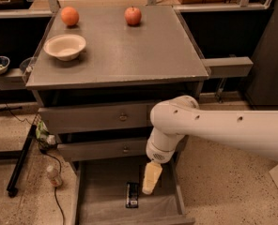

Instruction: Pick rxbar chocolate from bottom drawer and place on counter

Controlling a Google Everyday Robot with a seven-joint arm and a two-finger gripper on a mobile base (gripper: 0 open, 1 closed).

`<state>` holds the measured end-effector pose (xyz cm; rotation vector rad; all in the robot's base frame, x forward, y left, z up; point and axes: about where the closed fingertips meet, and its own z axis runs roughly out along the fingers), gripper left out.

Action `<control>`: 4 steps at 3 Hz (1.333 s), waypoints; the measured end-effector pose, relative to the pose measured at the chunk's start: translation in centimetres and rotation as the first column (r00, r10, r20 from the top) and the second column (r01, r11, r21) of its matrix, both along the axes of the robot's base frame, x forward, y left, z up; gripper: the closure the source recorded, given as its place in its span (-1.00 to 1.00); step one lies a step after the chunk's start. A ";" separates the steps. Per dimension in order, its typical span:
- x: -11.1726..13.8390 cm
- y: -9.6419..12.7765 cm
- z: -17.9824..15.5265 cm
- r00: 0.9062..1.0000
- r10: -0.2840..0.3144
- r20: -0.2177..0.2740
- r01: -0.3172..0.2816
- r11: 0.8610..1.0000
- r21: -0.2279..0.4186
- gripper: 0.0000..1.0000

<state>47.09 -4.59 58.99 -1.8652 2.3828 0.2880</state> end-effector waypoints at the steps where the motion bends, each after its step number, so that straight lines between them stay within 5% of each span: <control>1: 0.7 0.2 -0.5 0.999 0.004 0.037 -0.006 0.999 0.034 -1.00; 4: 3.8 -2.0 -4.9 0.998 0.009 0.068 -0.013 0.998 0.058 -1.00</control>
Offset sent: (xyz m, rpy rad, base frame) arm 0.0438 0.0028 -0.0231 0.1038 -0.1098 0.0299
